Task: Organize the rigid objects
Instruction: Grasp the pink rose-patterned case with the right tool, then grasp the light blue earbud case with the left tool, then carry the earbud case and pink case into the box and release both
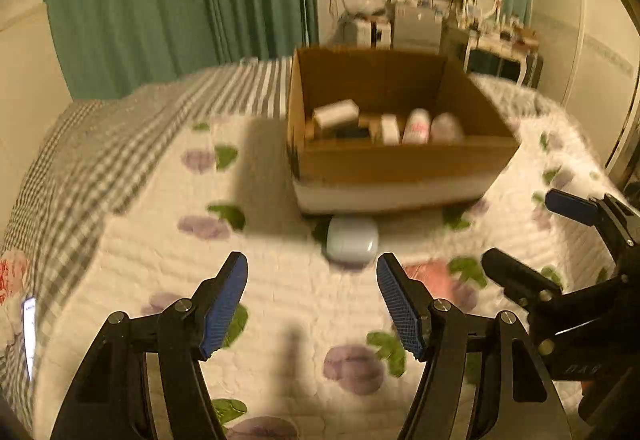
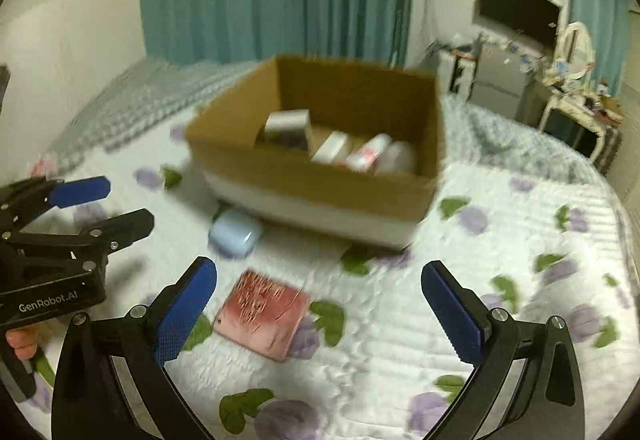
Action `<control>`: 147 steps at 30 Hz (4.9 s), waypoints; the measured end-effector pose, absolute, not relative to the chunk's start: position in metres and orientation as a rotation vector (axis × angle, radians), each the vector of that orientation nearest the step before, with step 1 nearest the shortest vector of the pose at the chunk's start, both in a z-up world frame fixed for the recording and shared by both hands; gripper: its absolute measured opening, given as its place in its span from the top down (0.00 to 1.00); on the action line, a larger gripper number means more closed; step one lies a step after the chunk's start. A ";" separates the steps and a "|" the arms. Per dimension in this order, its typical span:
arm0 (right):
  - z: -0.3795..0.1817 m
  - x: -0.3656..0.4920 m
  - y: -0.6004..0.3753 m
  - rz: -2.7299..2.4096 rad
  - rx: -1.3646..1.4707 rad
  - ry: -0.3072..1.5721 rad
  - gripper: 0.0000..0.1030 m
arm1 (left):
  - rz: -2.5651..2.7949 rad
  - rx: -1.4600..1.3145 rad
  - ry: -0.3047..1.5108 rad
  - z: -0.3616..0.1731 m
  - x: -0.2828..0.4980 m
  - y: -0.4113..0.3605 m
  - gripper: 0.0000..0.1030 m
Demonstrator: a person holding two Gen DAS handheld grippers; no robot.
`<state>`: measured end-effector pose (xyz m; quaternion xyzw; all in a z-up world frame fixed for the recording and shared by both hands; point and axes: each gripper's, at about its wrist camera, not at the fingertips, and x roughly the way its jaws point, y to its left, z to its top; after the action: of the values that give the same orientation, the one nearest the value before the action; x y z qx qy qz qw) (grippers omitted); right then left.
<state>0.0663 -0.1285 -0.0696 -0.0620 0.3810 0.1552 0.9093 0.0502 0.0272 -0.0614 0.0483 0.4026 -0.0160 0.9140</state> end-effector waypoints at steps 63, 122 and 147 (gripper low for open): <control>-0.117 0.098 -0.192 0.202 -0.005 0.871 0.29 | -0.005 0.168 0.959 -0.137 0.132 -0.025 0.51; 0.016 0.247 -0.179 0.302 -0.039 0.580 0.29 | -0.140 0.089 0.730 -0.022 0.260 -0.037 0.51; -0.023 0.264 -0.175 0.334 -0.034 0.673 0.18 | -0.072 0.004 0.697 0.001 0.223 0.001 0.38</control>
<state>0.2641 -0.1749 -0.0230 -0.0165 0.3286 0.1630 0.9301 0.2234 0.0006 0.0014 0.0021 0.3416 -0.0351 0.9392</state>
